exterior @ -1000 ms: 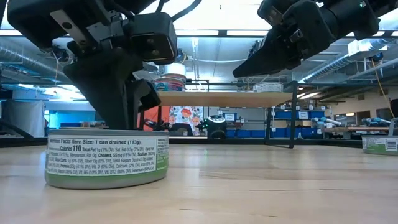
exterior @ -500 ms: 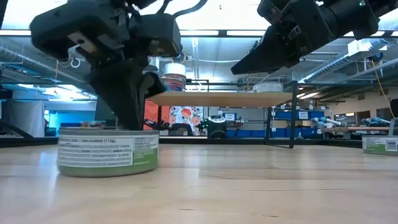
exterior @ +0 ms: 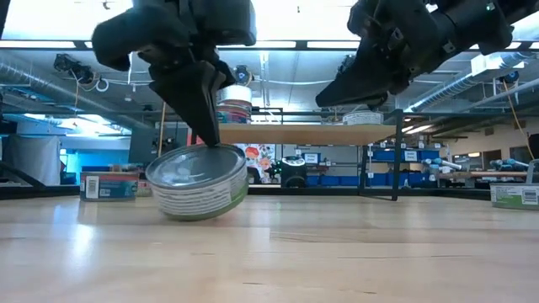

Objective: Stack canned seafood by type on shelf
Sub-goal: Stack the green tuna can on the top green tuna can on the shelf

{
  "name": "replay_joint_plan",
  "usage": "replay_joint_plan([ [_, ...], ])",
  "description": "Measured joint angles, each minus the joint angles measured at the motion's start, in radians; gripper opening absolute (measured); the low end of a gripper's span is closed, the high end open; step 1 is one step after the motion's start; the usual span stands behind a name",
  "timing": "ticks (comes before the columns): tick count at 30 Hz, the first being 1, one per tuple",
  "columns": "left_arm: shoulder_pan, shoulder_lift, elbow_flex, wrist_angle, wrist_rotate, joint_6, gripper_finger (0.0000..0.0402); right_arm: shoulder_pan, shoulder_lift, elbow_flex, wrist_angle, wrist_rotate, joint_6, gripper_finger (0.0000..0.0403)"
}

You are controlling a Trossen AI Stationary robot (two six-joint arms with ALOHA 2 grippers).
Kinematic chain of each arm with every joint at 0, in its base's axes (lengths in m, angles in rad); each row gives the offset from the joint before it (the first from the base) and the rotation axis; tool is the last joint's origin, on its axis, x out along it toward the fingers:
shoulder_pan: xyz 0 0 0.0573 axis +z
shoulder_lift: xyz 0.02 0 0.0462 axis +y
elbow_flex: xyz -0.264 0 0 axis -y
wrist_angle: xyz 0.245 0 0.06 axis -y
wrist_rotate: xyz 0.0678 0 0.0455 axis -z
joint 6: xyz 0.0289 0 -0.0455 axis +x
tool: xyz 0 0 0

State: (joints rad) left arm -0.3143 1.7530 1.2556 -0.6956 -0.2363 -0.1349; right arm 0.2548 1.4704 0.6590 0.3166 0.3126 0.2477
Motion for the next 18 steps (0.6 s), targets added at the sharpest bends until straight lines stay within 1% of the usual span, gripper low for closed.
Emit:
replay_joint_plan([
  [3,-0.001,-0.004,0.0,-0.006,-0.055,-0.004,0.0003,-0.011,0.0,0.0,-0.02,-0.036,0.085,0.0048],
  [7,-0.011,-0.006,0.0,0.003,-0.105,-0.004,0.0003,-0.022,0.049,0.0,0.042,-0.111,0.209,0.0079],
  [11,-0.028,-0.01,0.001,0.005,-0.137,-0.019,0.0003,-0.028,0.148,0.001,0.184,-0.149,0.199,0.0118],
  [14,-0.05,-0.012,0.001,0.011,-0.171,-0.031,0.0003,-0.036,0.207,0.024,0.223,-0.163,0.183,0.0144],
  [18,-0.094,-0.012,0.001,0.019,-0.216,-0.051,0.0003,-0.047,0.261,0.07,0.229,-0.208,0.182,0.0169],
])
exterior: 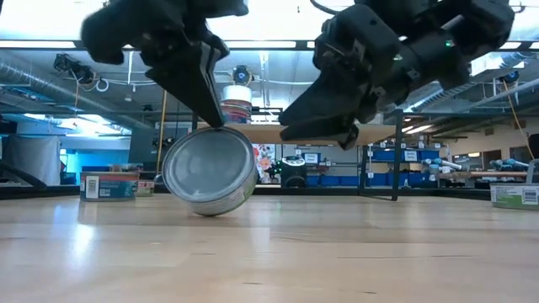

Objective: Stack canned seafood by type on shelf
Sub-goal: Stack the green tuna can on the top green tuna can on the shelf

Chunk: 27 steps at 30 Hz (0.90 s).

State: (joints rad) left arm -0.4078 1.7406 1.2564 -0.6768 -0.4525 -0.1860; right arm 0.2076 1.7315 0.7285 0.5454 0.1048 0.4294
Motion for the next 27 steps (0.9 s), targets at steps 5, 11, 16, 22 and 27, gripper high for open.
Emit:
replay_joint_plan([
  [5,-0.049,0.0,0.0,0.02,-0.055,-0.028,0.0003,-0.001,0.042,0.049,0.001,-0.036,-0.002,0.019],
  [11,-0.081,-0.001,0.0,0.037,-0.077,-0.056,0.0003,-0.001,0.088,0.104,0.005,-0.124,0.031,0.0213],
  [16,-0.095,-0.001,0.0,0.018,-0.1,-0.086,0.0003,-0.001,0.117,0.121,0.0,-0.127,0.012,0.0232],
  [22,-0.097,-0.002,-0.047,0.025,-0.103,-0.165,0.0003,0.001,0.116,0.121,-0.003,-0.128,-0.069,0.0246],
  [27,-0.097,-0.014,-0.168,0.171,-0.103,-0.202,0.0003,0.001,0.116,0.121,-0.022,-0.126,-0.109,0.0244],
])
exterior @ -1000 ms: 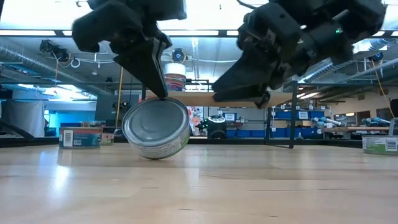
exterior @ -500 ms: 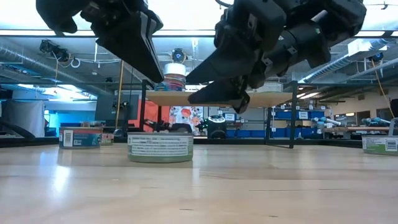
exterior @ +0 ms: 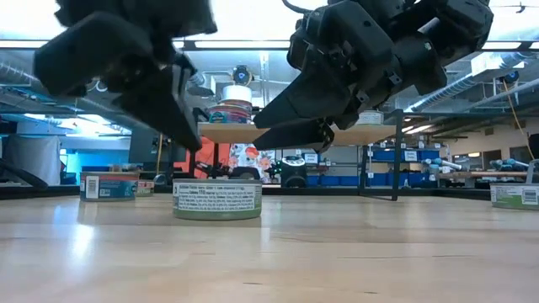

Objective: Stack canned seafood by type on shelf
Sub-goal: Stack the green tuna can on the top green tuna can on the shelf

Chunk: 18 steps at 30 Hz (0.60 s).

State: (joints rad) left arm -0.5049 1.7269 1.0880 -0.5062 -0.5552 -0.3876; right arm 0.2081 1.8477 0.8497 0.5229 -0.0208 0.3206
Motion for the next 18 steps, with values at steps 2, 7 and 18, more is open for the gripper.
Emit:
replay_joint_plan([
  [2,0.001,-0.024,-0.043,0.062,0.004,-0.004,0.0003,0.0,0.0,0.0,0.001,0.002,-0.007,0.0242],
  [7,0.026,-0.14,-0.149,0.222,0.068,0.017,0.0003,-0.003,0.0,0.0,0.003,0.002,-0.01,0.024],
  [18,0.184,-0.281,-0.383,0.443,0.366,-0.222,0.0014,-0.006,0.0,0.0,0.001,0.007,-0.027,0.0238],
])
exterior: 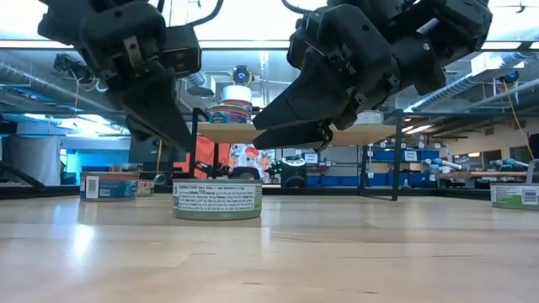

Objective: Stack canned seafood by type on shelf
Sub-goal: Stack the green tuna can on the top green tuna can on the shelf

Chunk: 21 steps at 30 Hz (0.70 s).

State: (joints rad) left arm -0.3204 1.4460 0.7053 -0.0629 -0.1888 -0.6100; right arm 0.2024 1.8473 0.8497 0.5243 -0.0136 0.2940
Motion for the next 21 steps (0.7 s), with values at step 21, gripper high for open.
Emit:
replay_joint_plan([
  [21,0.065,0.042,-0.001,-0.033,0.024,-0.106,0.0175,0.0,-0.001,-0.001,-0.008,0.023,-0.009,0.0238],
])
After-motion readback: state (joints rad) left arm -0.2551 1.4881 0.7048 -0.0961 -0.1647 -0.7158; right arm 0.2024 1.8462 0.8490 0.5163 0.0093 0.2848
